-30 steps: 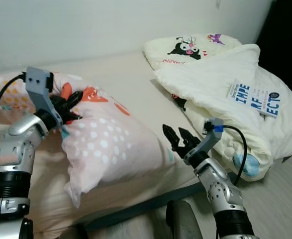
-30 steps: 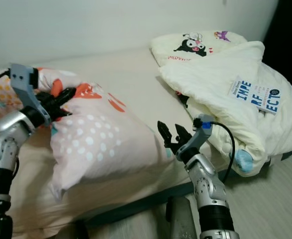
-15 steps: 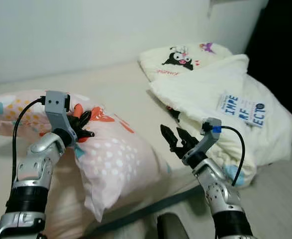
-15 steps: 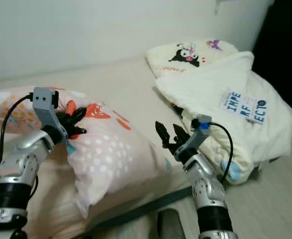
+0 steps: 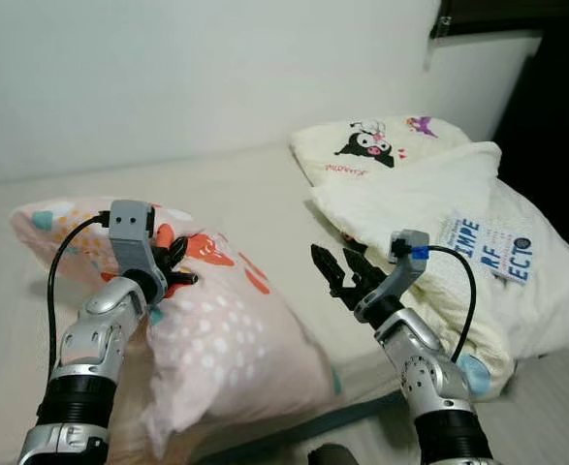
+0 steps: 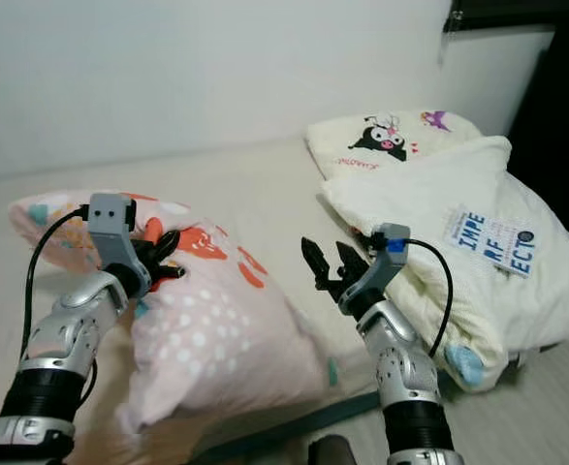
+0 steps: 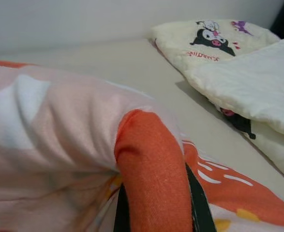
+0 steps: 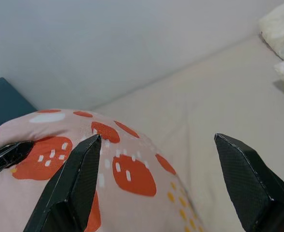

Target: Clean up the room

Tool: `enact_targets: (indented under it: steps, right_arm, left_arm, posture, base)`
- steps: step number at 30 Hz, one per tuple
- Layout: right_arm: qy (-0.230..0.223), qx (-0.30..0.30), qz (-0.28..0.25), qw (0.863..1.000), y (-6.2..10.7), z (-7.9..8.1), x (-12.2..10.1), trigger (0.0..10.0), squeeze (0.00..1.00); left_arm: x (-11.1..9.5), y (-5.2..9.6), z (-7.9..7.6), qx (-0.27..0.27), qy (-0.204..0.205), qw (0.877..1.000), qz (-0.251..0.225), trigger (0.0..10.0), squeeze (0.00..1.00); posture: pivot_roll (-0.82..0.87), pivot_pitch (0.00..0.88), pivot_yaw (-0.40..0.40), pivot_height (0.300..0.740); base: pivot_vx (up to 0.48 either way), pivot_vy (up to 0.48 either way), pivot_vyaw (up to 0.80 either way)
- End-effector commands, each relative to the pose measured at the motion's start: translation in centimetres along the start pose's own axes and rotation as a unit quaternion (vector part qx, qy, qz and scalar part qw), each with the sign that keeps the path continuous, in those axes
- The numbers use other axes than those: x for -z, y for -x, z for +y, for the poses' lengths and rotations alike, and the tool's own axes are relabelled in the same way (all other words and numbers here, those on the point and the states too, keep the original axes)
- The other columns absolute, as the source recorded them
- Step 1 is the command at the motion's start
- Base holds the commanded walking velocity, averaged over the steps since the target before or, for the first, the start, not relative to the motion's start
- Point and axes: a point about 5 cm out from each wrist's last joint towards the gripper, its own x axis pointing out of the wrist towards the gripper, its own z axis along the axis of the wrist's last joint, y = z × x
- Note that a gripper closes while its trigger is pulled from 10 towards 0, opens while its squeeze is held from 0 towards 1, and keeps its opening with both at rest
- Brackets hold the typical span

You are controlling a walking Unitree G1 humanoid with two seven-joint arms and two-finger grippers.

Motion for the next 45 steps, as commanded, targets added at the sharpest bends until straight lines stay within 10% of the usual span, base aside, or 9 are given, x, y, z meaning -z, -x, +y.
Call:
enact_targets:
  steps: [1, 20, 29, 45]
  right_arm:
    - [0.002, -0.003, 0.006, 1.0, 0.1, 0.1, 0.4, 10.0, 0.0]
    - [0.007, 0.001, 0.006, 1.0, 0.0, 0.0, 0.5, 10.0, 0.0]
    - [0.022, 0.016, -0.005, 1.0, -0.2, -0.2, 0.2, 10.0, 0.0]
    - [0.016, 0.021, -0.032, 0.999, -0.1, -0.2, -0.2, 10.0, 0.0]
  left_arm:
    - [-1.1, -0.3, -0.6, 0.001, -0.011, 0.999, -0.038, 10.0, 0.0]
    - [-0.9, -1.1, -2.1, 0.009, -0.01, 0.999, -0.042, 10.0, 0.0]
    - [-2.4, -1.5, 0.2, -0.035, -0.031, 0.997, -0.055, 10.0, 0.0]
    - [-2.5, -2.5, -1.7, -0.005, -0.03, 0.998, -0.061, 10.0, 0.0]
  posture:
    - [-0.13, 0.0, 0.007, 0.692]
    - [-0.14, 0.0, 0.005, 0.74]
    - [-0.14, 0.0, 0.005, 0.74]
    - [-0.15, 0.0, 0.012, 0.74]
  base:
    - [0.0, 0.0, 0.0]
    - [0.0, 0.0, 0.0]
    - [0.0, 0.425, 0.0]
    - [0.0, 0.451, 0.0]
